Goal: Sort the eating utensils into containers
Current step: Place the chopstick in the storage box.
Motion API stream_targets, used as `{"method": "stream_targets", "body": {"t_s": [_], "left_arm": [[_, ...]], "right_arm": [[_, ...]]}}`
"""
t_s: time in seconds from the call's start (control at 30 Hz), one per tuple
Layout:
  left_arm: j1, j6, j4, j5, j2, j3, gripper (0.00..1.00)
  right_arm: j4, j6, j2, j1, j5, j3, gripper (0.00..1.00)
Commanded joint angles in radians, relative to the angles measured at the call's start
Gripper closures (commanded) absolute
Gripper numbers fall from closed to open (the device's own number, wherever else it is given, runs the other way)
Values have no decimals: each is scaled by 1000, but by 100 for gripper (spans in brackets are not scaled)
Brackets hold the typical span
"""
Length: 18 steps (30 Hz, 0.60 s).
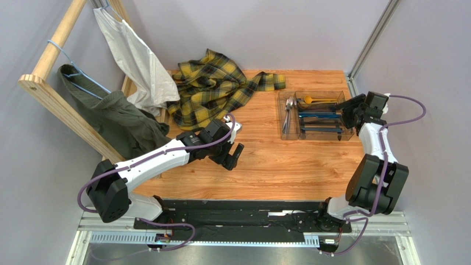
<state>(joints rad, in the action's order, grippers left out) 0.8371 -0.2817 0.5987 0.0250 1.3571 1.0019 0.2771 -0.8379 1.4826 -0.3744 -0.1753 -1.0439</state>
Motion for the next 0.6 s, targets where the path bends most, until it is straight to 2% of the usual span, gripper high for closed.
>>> {"method": "stream_targets", "body": {"t_s": [0.0,0.13,0.4,0.57], "left_arm": [[-3,-5,-14,-7,-26,3,3],[-4,-14,-13,-8,-52,3,3],[-4,-16,-5,10,-165,10,2],[-4,-27,9,18,-254,27,1]], "right_arm": [[-22,11,-93,6,-79,-7,39],[22,43,-137,45,-138,-45,35],[114,109,-280,160,-135,-85,25],[171,149,-384,248,-96,-79,14]]}}
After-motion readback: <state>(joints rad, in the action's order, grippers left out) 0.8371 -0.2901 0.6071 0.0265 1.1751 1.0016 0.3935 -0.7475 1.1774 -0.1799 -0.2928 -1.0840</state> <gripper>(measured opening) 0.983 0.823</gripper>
